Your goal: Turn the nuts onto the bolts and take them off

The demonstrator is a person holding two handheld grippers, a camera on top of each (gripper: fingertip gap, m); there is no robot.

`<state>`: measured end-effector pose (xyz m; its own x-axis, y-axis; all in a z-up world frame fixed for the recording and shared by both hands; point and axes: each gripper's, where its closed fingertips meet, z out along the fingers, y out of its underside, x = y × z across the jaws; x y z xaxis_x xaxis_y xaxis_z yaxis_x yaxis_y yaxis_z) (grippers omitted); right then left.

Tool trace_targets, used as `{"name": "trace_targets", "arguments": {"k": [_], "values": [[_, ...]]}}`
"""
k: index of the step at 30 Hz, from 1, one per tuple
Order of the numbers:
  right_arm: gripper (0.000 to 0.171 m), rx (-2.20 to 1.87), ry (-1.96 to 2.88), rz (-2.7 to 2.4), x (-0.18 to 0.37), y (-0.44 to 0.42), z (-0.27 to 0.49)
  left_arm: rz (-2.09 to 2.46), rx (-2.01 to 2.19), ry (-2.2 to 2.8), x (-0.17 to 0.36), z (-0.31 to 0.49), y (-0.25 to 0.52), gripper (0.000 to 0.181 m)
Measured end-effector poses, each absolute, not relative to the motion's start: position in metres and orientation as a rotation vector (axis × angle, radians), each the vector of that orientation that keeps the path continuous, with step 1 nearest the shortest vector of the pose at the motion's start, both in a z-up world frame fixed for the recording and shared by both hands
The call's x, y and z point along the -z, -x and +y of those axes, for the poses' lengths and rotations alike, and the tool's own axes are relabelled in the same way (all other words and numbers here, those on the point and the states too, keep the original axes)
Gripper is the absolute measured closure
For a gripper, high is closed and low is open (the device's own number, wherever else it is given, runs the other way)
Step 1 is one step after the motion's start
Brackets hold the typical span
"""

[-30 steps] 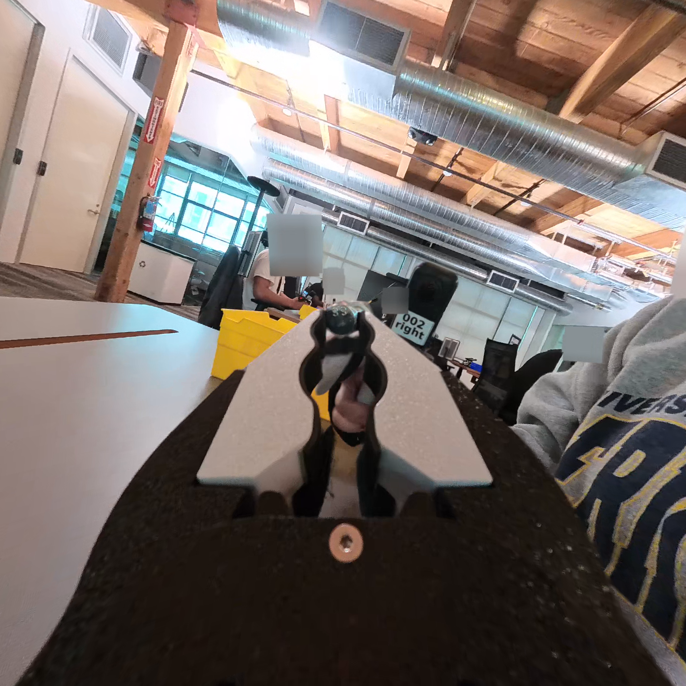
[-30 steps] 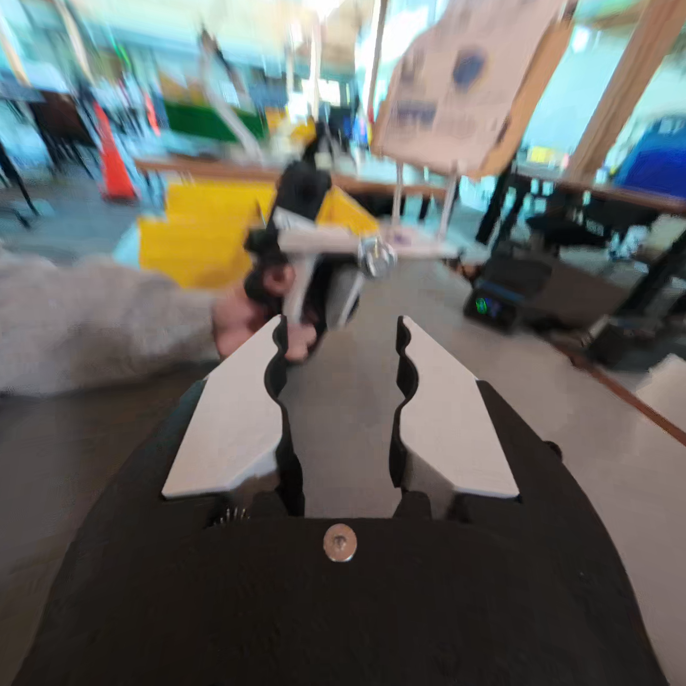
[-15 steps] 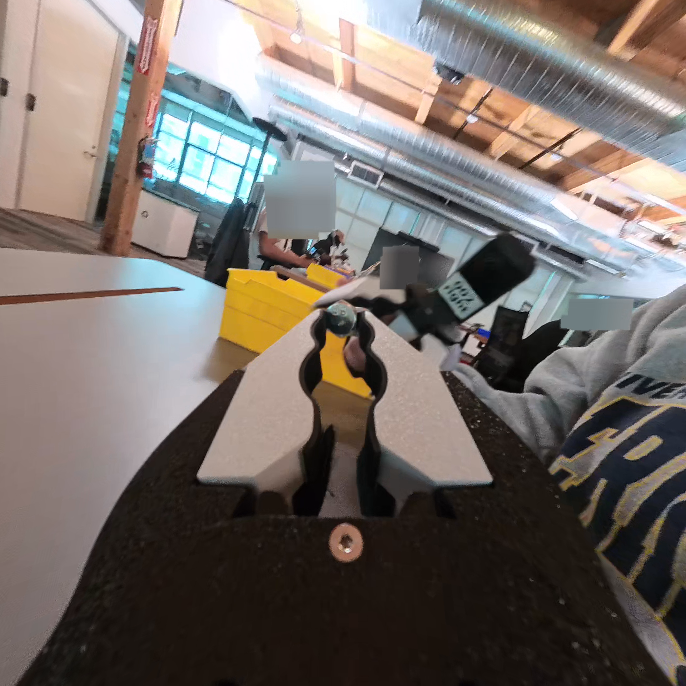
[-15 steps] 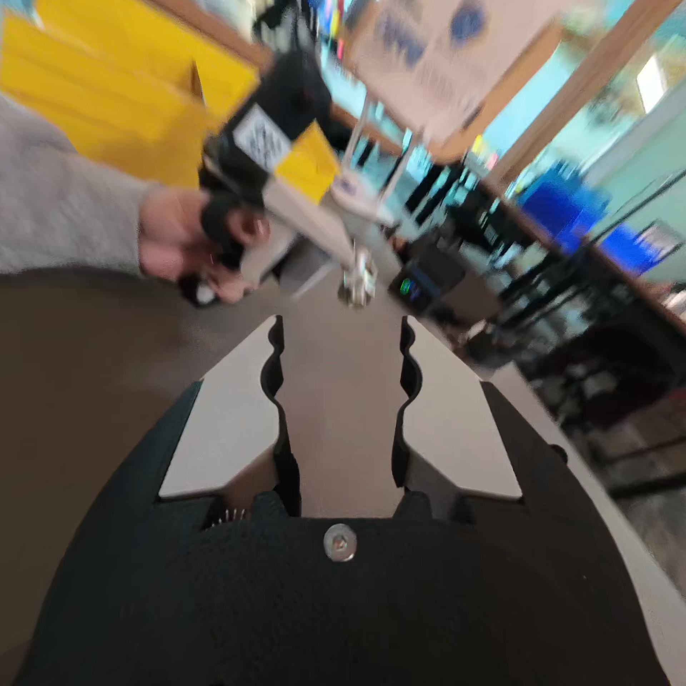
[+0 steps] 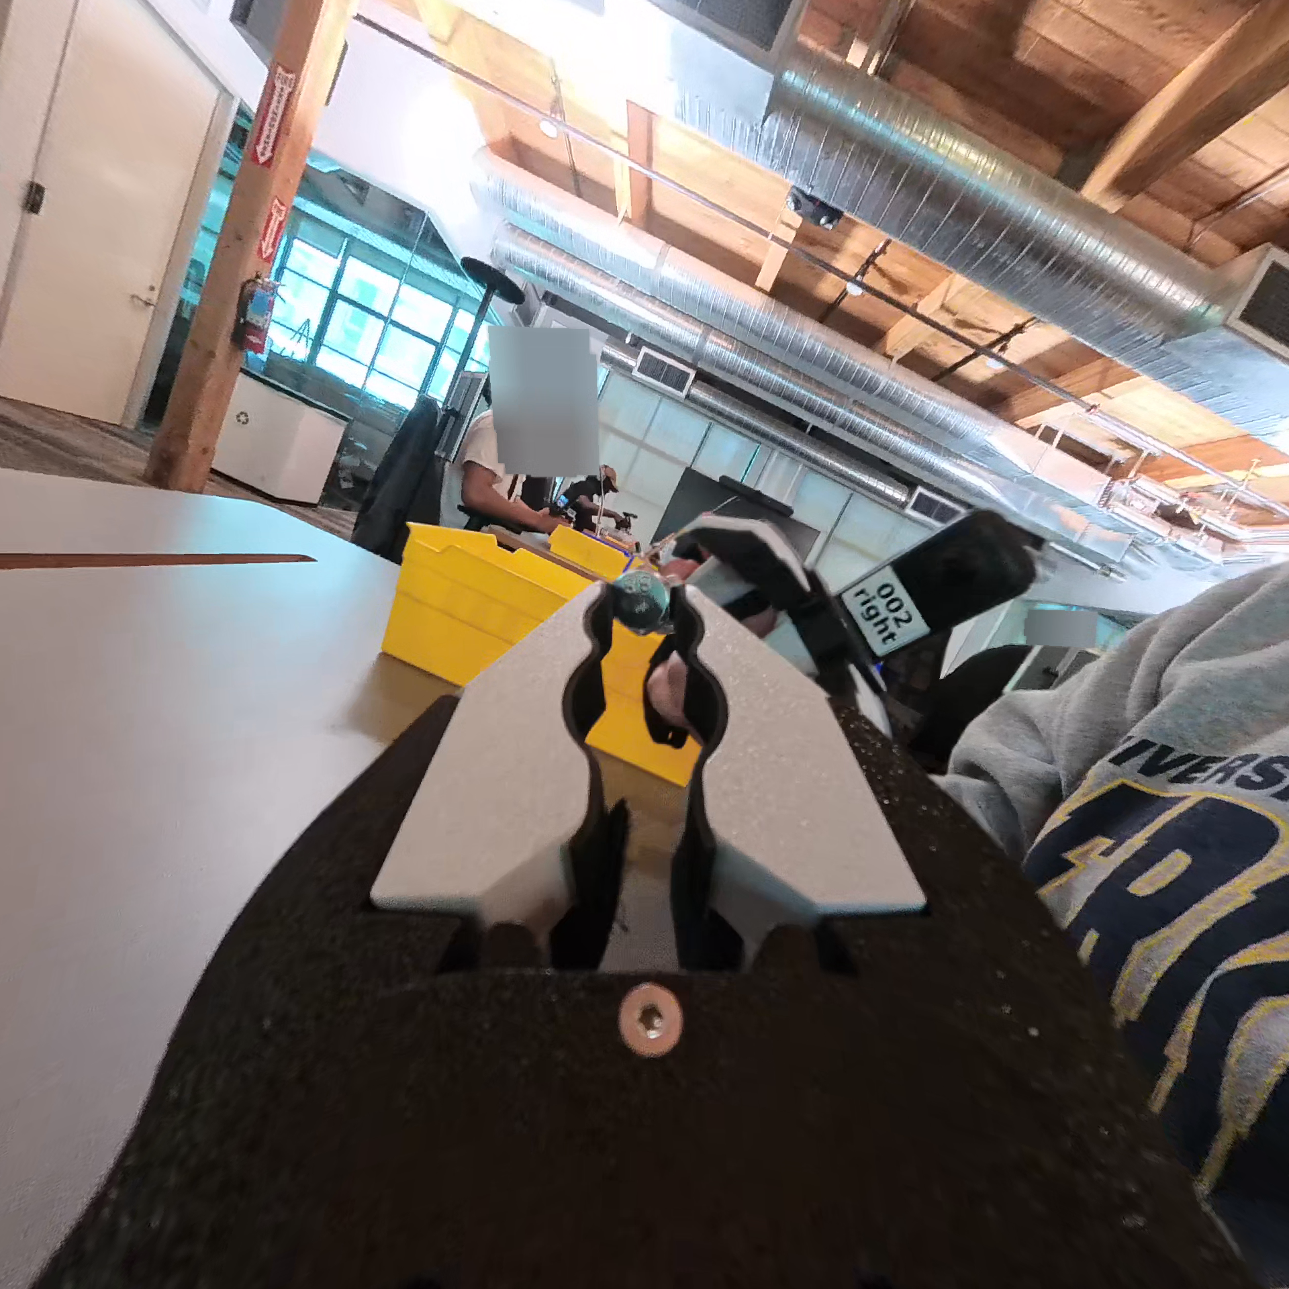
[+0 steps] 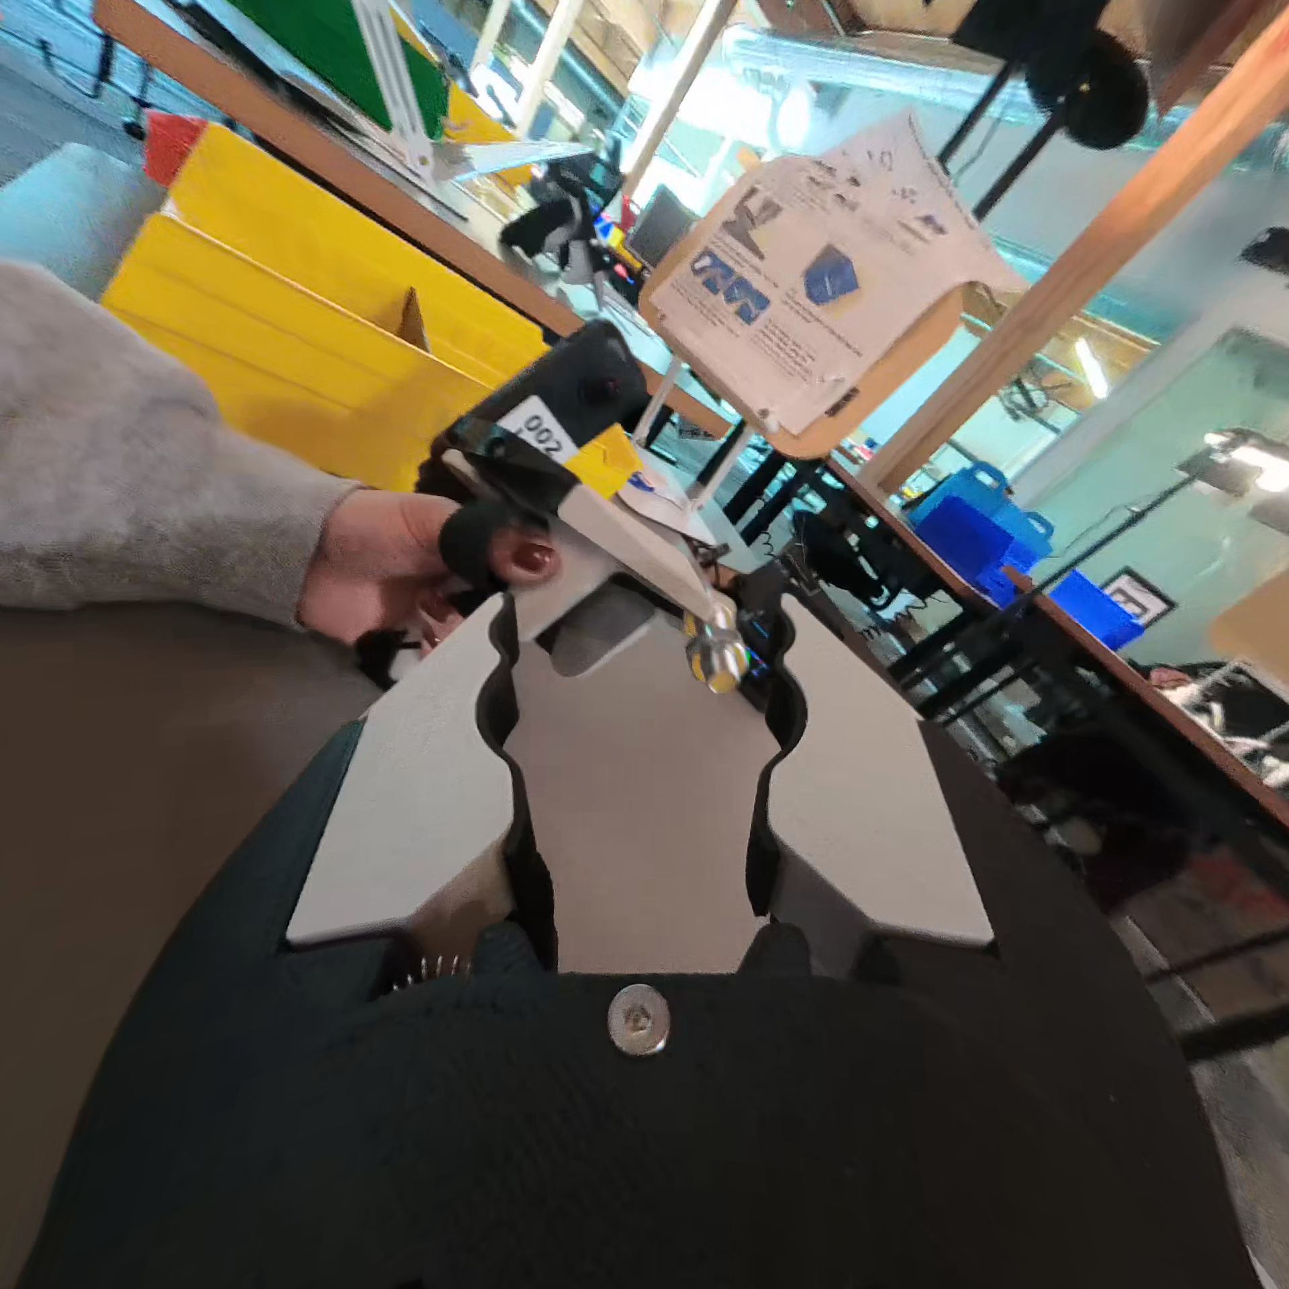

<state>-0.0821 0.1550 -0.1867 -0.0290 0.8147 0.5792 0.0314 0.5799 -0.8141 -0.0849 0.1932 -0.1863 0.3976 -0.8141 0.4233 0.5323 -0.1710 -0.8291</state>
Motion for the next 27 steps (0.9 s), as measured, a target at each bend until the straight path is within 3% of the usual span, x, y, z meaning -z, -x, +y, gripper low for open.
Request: {"name": "trace_targets", "arguments": {"k": [1, 4, 6, 10, 13, 27], "values": [[0.100, -0.743, 0.766, -1.503, 0.193, 0.085, 0.153, 0.308, 1.225, 1.257, 0.186, 0.192, 0.082, 0.166], [0.106, -0.765, 1.003, -1.628, 0.237, 0.083, 0.172, 0.313, 1.224, 1.227, 0.181, 0.188, 0.082, 0.167], [0.099, -0.768, 1.021, -1.575, 0.233, 0.080, 0.181, 0.298, 1.218, 1.220, 0.179, 0.189, 0.086, 0.167], [0.131, -0.713, 0.834, -1.419, 0.190, 0.079, 0.175, 0.304, 1.197, 1.267, 0.188, 0.195, 0.083, 0.166], [0.153, -0.651, 0.832, -1.387, 0.191, 0.076, 0.181, 0.306, 1.200, 1.275, 0.190, 0.195, 0.081, 0.166], [0.163, -0.556, 0.902, -1.412, 0.185, 0.066, 0.188, 0.291, 1.290, 1.215, 0.185, 0.194, 0.078, 0.166]]}}
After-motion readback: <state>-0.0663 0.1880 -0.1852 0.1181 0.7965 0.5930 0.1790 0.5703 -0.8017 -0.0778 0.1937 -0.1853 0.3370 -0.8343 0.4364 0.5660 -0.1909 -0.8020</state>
